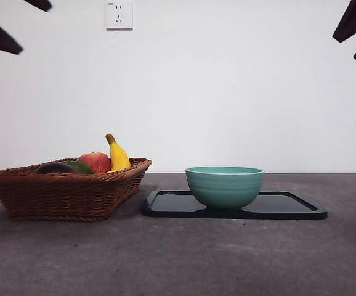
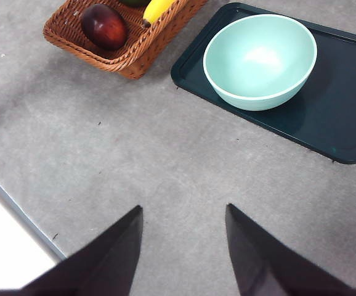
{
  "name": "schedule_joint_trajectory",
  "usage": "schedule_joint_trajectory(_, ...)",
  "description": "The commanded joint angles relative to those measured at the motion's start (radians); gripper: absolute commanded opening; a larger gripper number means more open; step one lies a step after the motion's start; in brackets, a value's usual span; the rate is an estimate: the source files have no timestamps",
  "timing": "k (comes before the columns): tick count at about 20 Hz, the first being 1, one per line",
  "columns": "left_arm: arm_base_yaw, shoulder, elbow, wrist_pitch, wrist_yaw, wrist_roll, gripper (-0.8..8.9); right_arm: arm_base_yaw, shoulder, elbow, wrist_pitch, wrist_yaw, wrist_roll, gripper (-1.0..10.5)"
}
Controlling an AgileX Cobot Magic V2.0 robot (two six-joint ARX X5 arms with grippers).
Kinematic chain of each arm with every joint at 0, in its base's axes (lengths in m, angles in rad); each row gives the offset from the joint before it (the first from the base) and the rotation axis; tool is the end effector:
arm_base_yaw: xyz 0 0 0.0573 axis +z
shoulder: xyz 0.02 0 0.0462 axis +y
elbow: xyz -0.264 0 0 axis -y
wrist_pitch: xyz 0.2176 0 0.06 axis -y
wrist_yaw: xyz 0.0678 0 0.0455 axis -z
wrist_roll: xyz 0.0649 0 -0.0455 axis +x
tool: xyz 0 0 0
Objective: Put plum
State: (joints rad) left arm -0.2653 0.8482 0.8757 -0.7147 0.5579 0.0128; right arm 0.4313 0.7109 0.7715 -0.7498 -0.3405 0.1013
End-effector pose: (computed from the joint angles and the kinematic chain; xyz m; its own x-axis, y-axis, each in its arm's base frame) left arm 0.1418 -0.0741 0.2895 0.4941 -0.6828 -0.5382 0.6252 0.7092 -0.3259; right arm 0.1118 0.0753 0.2668 0.5212 0.6075 -0.5994 -0.5665 0.7716 0.2893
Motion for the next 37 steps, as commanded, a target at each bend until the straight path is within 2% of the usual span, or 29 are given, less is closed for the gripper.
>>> schedule_joint_trajectory(1,-0.003,-0.014,0.017,-0.084,0.023,0.028,3.73,0.006,0.005,0.006,0.01,0.0,-0.005,2.1)
schedule_joint_trajectory(3,-0.003,-0.024,0.017,-0.133,0.027,0.056,3.73,0.006,0.005,0.006,0.01,0.0,-0.003,2.1)
schedule_joint_trajectory(12,-0.003,-0.025,0.017,-0.134,0.027,0.058,3.73,0.006,0.006,0.006,0.012,0.001,0.034,2.1)
schedule_joint_trajectory(16,-0.003,-0.025,0.017,-0.134,0.027,0.058,3.73,0.004,0.016,0.014,0.103,0.034,0.138,2.1)
schedule_joint_trajectory(18,-0.003,-0.025,0.017,-0.134,0.027,0.057,3.73,-0.005,0.063,0.057,0.12,0.059,0.171,2.5)
schedule_joint_trajectory(19,-0.004,-0.025,0.017,-0.134,0.027,0.057,3.73,-0.014,0.107,0.091,0.12,0.084,0.172,3.1)
schedule_joint_trajectory(21,-0.004,-0.025,0.017,-0.135,0.027,0.057,3.73,-0.04,0.204,0.161,0.12,0.09,0.171,3.6)
schedule_joint_trajectory(25,-0.004,-0.025,0.017,-0.135,0.027,0.057,3.73,-0.1,0.447,0.317,0.116,0.087,0.139,3.6)
schedule_joint_trajectory(30,-0.004,-0.025,0.017,-0.134,0.027,0.057,3.73,-0.128,0.737,0.475,0.091,0.087,0.095,3.6)
schedule_joint_trajectory(37,-0.004,-0.025,0.017,-0.131,0.027,0.057,3.73,-0.128,0.993,0.57,0.132,0.087,0.074,3.6)
